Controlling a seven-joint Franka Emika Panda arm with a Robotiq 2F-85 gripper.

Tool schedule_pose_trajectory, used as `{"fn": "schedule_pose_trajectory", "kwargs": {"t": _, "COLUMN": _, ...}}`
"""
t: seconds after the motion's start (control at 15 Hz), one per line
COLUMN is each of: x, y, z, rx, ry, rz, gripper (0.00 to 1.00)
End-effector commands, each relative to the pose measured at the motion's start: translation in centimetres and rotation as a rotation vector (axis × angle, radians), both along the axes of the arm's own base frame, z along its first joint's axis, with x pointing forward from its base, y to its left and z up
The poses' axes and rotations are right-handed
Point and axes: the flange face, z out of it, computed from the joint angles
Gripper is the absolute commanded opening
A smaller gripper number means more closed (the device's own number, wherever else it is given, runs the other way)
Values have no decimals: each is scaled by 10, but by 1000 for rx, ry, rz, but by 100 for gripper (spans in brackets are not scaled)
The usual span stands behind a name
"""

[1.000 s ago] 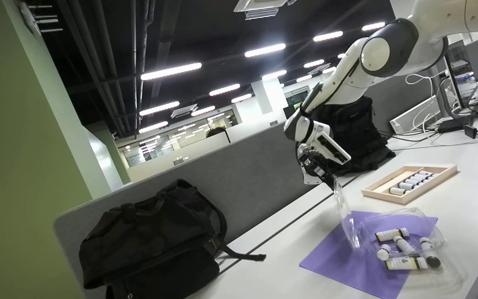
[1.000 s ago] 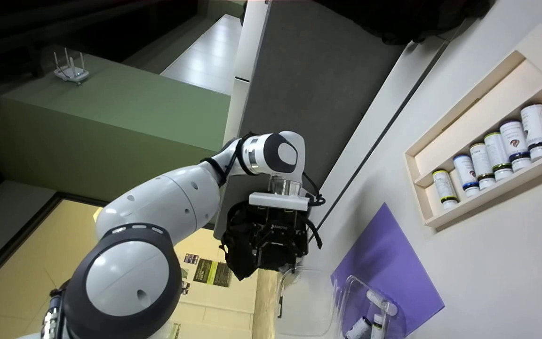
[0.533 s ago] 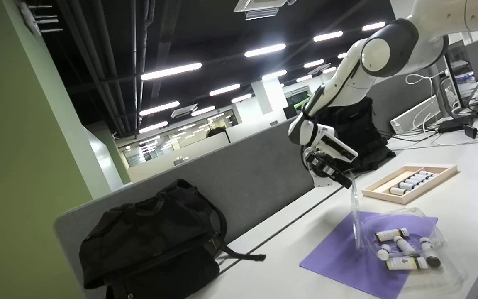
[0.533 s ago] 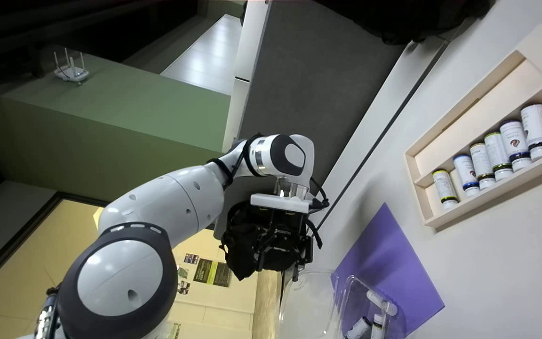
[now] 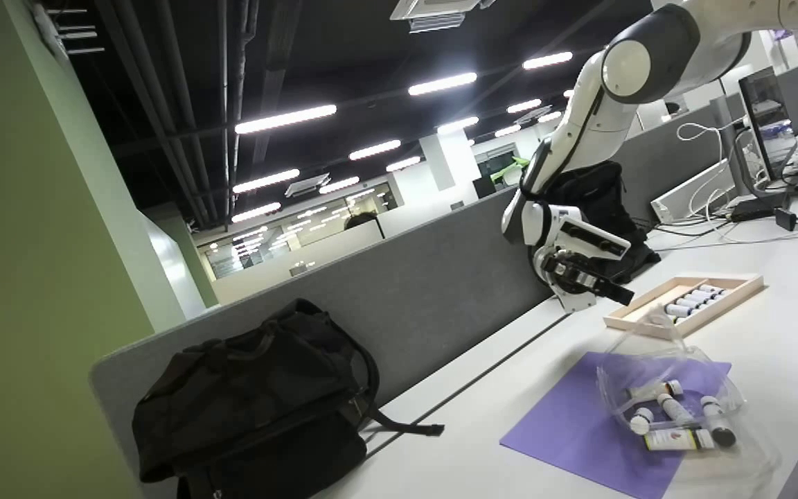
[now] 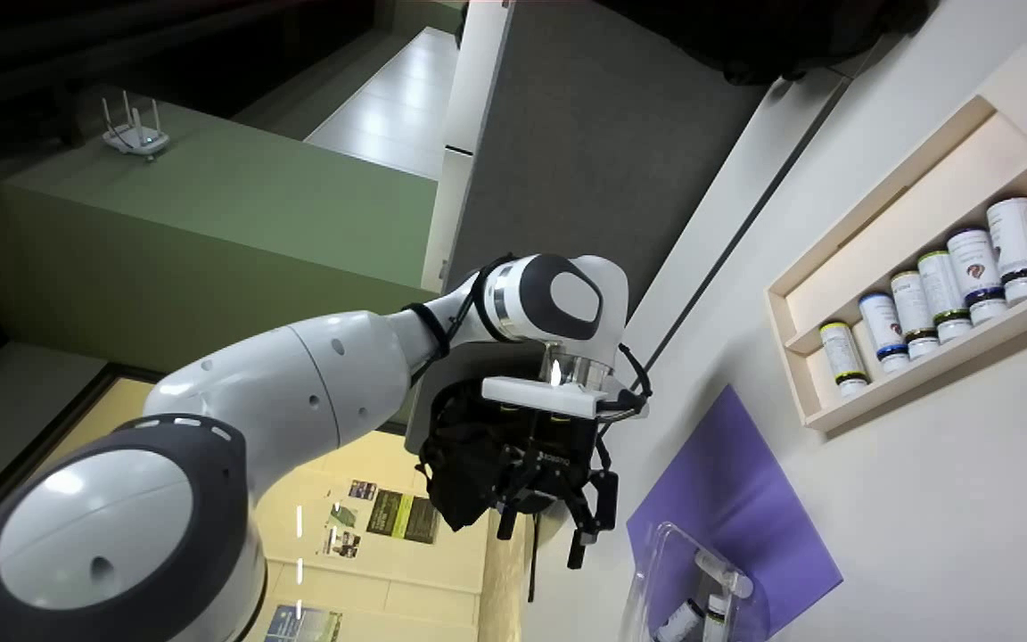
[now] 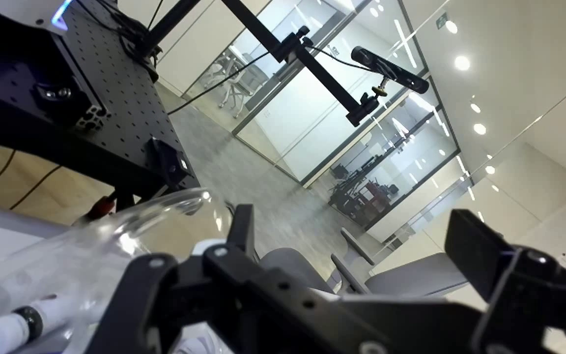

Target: Close the lid on the clear container

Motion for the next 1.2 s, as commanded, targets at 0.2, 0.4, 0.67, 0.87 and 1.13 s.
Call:
{"fn": "schedule_pose_trajectory", "kwargs": {"t": 0.2, "x": -52, "y": -24, "z": 18, "rx": -112, "ry": 60, "rz": -50, "gripper": 100}}
{"fn": "schedule_pose_trajectory", "kwargs": {"t": 0.4, "x": -46, "y": -24, "z": 36, "rx": -175, "ry": -17, "rz": -62, "gripper": 100}}
{"fn": "schedule_pose_trajectory", "kwargs": {"t": 0.67, "x": -16, "y": -13, "z": 87, "rx": -289, "ry": -183, "rz": -38, "gripper": 100}}
{"fn": "schedule_pose_trajectory", "kwargs": {"t": 0.87, "x": 2, "y": 0, "z": 125, "rx": -387, "ry": -268, "rz": 11, "gripper": 100}}
{"fn": "schedule_pose_trajectory", "kwargs": {"t": 1.13, "x": 0, "y": 4, "z": 124, "rx": -342, "ry": -282, "rz": 16, "gripper": 100}}
